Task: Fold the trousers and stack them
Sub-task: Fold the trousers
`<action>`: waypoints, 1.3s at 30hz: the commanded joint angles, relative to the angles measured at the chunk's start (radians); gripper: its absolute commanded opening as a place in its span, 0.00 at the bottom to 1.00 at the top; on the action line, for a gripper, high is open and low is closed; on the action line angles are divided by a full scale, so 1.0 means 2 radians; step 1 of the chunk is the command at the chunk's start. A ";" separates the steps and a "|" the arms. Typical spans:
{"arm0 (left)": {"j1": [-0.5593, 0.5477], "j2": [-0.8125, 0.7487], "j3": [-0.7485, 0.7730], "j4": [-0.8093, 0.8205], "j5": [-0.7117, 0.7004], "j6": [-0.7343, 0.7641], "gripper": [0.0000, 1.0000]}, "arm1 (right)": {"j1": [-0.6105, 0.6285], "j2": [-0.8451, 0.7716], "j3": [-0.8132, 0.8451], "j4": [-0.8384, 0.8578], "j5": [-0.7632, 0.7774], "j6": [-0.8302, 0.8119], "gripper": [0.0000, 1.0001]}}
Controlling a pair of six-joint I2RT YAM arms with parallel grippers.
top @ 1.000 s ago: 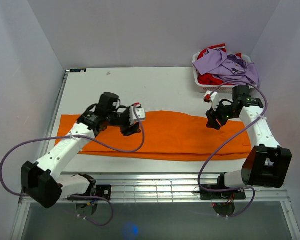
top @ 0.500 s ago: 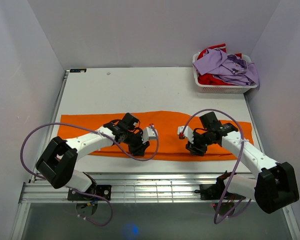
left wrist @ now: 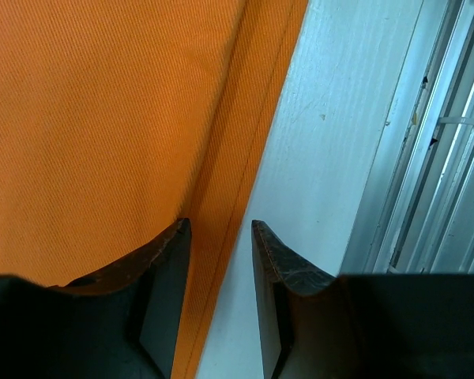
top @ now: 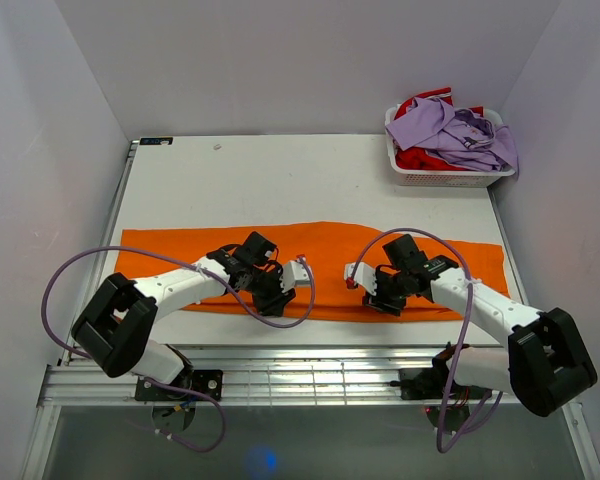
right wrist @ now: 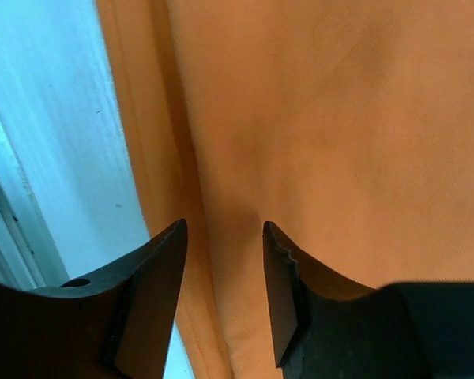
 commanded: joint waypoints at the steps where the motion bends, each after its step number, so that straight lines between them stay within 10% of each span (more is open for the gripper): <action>1: -0.001 -0.007 0.002 0.014 -0.003 0.006 0.48 | 0.005 0.006 -0.003 0.033 0.017 0.006 0.48; 16: -0.001 -0.052 0.012 -0.007 0.004 0.020 0.51 | 0.006 0.002 -0.003 0.021 0.015 -0.003 0.08; 39: -0.001 -0.016 -0.014 0.042 -0.043 0.028 0.55 | 0.007 -0.004 0.011 0.002 -0.004 -0.007 0.08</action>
